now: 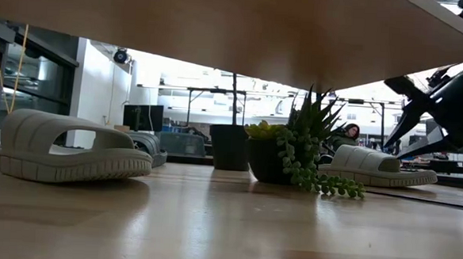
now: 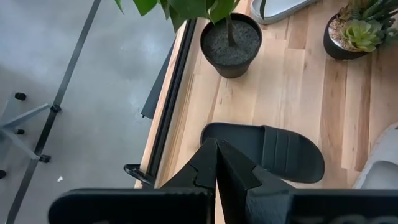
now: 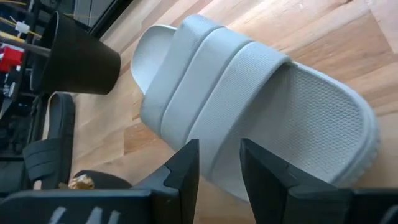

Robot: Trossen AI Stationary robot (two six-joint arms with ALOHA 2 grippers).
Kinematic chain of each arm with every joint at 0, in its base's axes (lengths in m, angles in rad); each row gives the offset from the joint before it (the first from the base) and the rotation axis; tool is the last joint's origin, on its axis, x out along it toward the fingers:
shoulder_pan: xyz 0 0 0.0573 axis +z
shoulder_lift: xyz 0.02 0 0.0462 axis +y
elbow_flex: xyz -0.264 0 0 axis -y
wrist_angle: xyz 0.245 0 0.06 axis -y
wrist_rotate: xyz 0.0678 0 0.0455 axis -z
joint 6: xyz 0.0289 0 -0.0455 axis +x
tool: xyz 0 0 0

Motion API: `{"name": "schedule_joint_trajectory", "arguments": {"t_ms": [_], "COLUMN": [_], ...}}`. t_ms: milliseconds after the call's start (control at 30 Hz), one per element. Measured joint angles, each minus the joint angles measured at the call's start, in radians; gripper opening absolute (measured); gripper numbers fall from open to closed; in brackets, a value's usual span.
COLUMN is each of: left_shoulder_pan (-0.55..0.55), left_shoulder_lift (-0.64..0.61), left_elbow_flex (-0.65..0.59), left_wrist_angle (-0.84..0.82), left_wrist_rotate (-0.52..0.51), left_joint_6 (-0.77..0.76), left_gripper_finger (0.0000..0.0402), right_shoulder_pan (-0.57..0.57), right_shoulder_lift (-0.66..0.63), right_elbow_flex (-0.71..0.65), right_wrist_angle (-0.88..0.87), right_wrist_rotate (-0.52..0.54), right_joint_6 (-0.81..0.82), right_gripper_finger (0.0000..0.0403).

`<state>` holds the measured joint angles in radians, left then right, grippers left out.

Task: Pick and place slides into the shelf
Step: Put the right gray slipper on the shelf

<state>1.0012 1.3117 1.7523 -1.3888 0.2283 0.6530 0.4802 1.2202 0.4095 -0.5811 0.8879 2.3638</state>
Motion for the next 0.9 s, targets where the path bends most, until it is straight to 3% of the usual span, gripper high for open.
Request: {"name": "schedule_joint_trajectory", "arguments": {"t_ms": [267, 633, 900], "left_shoulder_pan": [0.000, 0.000, 0.000], "left_shoulder_lift": [0.000, 0.000, 0.000], "left_elbow_flex": [0.000, 0.000, 0.000], "left_wrist_angle": [-0.019, -0.030, -0.042], "left_wrist_rotate": [0.000, 0.000, 0.000], "left_joint_6": [0.000, 0.002, 0.022], "left_gripper_finger": [0.0001, 0.0001, 0.0001], "right_shoulder_pan": [-0.004, -0.012, -0.022], "right_shoulder_lift": [0.104, 0.274, 0.306], "right_elbow_flex": [0.000, 0.000, 0.002], "right_wrist_angle": [0.109, 0.334, 0.358], "right_wrist_rotate": [0.006, 0.117, 0.178], "right_joint_6": [0.003, -0.001, -0.016], "right_gripper_finger": [0.0107, 0.0107, 0.0107]}}
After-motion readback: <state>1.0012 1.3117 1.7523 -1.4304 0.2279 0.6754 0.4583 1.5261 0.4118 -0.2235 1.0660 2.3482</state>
